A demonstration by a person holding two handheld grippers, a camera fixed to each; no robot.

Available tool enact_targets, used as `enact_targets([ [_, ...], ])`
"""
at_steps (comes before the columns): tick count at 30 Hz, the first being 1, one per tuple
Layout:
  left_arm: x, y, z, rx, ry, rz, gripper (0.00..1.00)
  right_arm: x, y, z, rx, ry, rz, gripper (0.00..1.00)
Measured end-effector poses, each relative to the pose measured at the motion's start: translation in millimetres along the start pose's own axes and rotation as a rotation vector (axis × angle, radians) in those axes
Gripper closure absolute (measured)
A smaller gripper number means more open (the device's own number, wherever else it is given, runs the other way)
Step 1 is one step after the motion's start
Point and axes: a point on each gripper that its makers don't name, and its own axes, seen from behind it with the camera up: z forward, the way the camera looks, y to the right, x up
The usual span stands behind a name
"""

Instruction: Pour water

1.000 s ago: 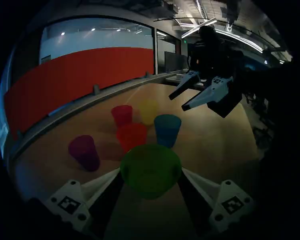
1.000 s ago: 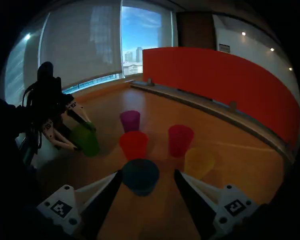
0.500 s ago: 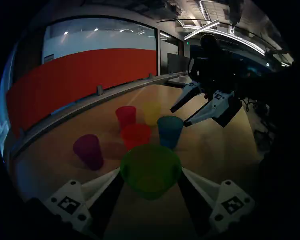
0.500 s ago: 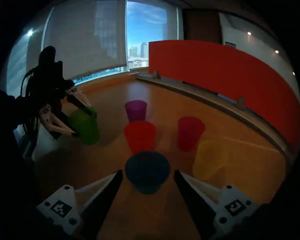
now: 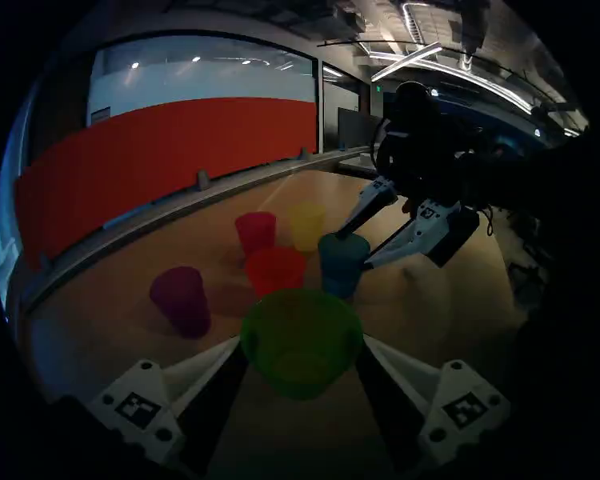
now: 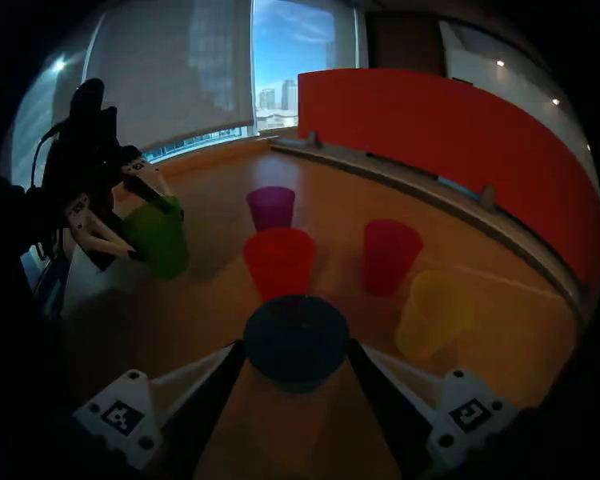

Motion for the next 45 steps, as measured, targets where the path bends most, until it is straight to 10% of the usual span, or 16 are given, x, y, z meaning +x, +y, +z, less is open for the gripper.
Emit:
enact_targets([
  [24,-1.0,-6.1,-3.0,0.021,0.011,-0.024,0.14,-1.7,4.5,12.7,-0.010,0.032,-0.009,0.10],
  [45,40.3,-1.2,-22.6,0.050,0.099,-0.011,0.14,79.8,-5.9,-59.7,-0.045,0.233,-0.024,0.10],
])
